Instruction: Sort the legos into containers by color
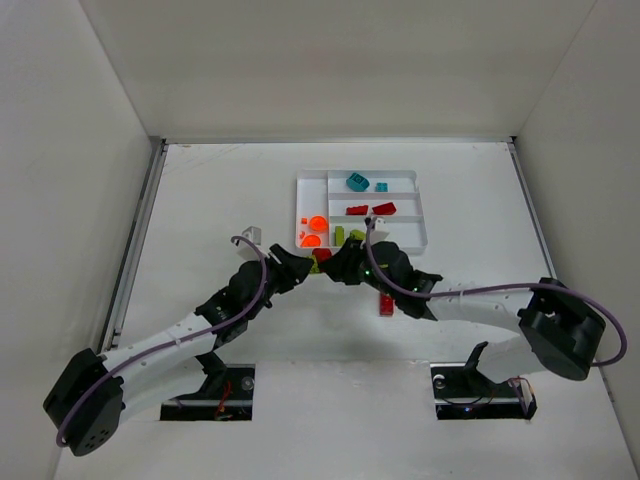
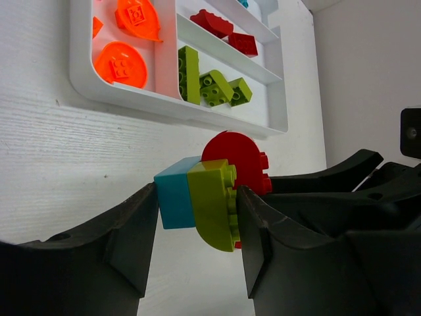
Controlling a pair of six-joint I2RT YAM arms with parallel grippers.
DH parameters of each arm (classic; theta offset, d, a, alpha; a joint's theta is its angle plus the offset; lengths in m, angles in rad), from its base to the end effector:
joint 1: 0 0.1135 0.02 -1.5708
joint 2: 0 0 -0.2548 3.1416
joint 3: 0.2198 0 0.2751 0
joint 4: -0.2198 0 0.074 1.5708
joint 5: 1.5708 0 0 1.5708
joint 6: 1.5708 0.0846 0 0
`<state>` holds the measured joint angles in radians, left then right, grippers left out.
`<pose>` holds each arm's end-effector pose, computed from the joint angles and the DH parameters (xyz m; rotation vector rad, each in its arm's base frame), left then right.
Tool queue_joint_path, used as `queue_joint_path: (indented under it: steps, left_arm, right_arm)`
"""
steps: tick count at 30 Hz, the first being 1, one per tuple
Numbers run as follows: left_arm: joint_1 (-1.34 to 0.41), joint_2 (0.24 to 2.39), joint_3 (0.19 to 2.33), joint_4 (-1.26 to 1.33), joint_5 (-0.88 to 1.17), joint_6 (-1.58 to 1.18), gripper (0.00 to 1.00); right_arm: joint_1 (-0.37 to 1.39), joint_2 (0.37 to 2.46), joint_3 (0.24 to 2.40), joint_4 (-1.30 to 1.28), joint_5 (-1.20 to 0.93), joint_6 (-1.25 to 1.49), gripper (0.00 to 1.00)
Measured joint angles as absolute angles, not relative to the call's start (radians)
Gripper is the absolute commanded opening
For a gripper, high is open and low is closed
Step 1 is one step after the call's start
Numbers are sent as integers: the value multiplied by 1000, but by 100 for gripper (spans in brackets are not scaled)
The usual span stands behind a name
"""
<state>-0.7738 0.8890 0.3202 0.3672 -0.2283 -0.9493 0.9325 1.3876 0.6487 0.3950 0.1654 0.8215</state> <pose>0.2073 -0.1758 0.1859 -0.3402 1.8582 -1.0247 0.2261 0.2814 0.1745 0.0057 2.0471 0.9979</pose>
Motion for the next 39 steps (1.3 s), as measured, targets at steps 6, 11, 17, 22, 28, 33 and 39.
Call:
queue_joint_path:
  steps: [6, 11, 17, 22, 28, 33, 39]
  left_arm:
    - [-774, 878, 308, 378, -233, -950, 16]
    - [-762, 852, 276, 374, -232, -949, 16]
    - [-744, 819, 269, 358, -231, -944, 17]
    - [-775, 827, 270, 353, -229, -919, 17]
    - [-844, 843, 277, 347, -229, -871, 18]
    - [-856, 850, 281, 346, -229, -847, 19]
    - [-857, 850, 282, 347, -229, -841, 20]
  right_arm:
    - [863, 1344, 607, 435, 110, 865, 29]
    - [745, 1267, 579, 446, 44, 901, 29]
    - [550, 1205, 578, 447, 12, 894, 29]
    - [416, 1327, 668, 358, 134, 822, 29]
    - [363, 1522, 819, 260, 269, 719, 29]
    - [329, 1624, 900, 216, 329, 670, 30]
    - [310, 1708, 953, 183, 380, 635, 34]
